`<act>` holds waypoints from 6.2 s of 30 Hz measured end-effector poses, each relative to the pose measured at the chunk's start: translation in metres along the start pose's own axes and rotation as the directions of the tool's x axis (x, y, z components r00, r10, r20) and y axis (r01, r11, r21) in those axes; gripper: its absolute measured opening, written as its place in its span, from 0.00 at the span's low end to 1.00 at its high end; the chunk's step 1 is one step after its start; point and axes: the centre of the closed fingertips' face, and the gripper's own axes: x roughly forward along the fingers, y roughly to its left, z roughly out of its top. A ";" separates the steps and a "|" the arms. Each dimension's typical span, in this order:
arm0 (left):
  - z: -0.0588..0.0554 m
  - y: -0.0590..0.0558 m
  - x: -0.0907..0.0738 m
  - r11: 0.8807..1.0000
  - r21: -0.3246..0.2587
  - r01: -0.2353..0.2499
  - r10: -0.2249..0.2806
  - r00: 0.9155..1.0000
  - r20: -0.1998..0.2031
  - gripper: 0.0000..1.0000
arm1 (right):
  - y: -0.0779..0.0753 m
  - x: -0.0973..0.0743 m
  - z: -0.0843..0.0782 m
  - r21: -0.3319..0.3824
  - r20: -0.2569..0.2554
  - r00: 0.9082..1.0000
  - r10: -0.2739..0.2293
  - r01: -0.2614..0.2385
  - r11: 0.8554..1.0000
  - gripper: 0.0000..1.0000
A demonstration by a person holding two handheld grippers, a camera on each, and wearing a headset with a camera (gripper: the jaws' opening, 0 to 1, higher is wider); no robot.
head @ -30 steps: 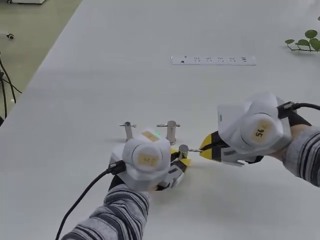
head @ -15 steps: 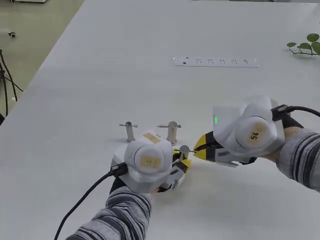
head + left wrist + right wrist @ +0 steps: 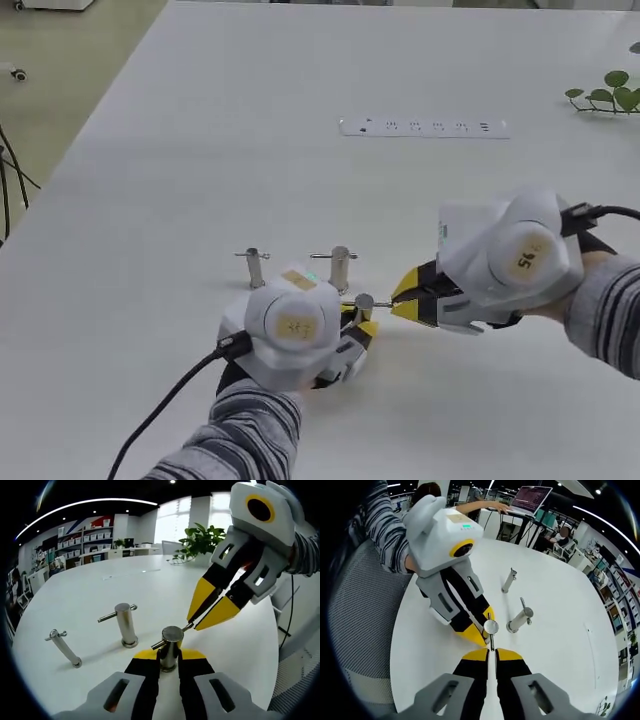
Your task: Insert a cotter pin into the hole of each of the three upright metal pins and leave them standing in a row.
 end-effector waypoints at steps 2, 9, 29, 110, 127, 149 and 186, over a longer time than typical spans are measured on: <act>0.000 0.000 0.000 1.000 -0.002 -0.001 0.001 1.000 0.001 0.10 | -0.001 0.000 0.001 0.003 0.006 1.000 -0.005 0.005 1.000 0.00; 0.000 0.001 0.000 1.000 -0.008 -0.006 0.006 1.000 0.002 0.10 | 0.000 0.003 0.007 0.016 0.019 1.000 -0.002 0.002 1.000 0.00; -0.001 0.001 0.000 0.999 -0.030 -0.011 0.011 1.000 -0.001 0.10 | 0.001 0.007 0.013 0.048 0.024 1.000 -0.003 0.002 0.999 0.00; 0.018 0.030 -0.072 0.997 -0.050 -0.060 0.063 0.996 0.063 0.74 | -0.029 0.023 0.004 0.282 0.066 0.998 0.024 -0.042 0.959 0.09; 0.016 0.054 -0.096 0.992 -0.068 -0.108 0.113 0.991 0.077 0.77 | -0.047 0.015 -0.013 0.294 0.025 1.000 0.009 -0.016 0.956 0.09; 0.011 0.061 -0.100 0.990 -0.065 -0.125 0.129 0.989 0.071 0.84 | -0.063 0.015 -0.026 0.323 0.014 1.000 0.020 -0.023 0.946 0.09; 0.022 0.073 -0.108 0.984 -0.101 -0.149 0.158 0.984 0.081 0.99 | -0.043 -0.030 -0.005 0.617 0.160 0.945 -0.284 0.128 0.776 0.62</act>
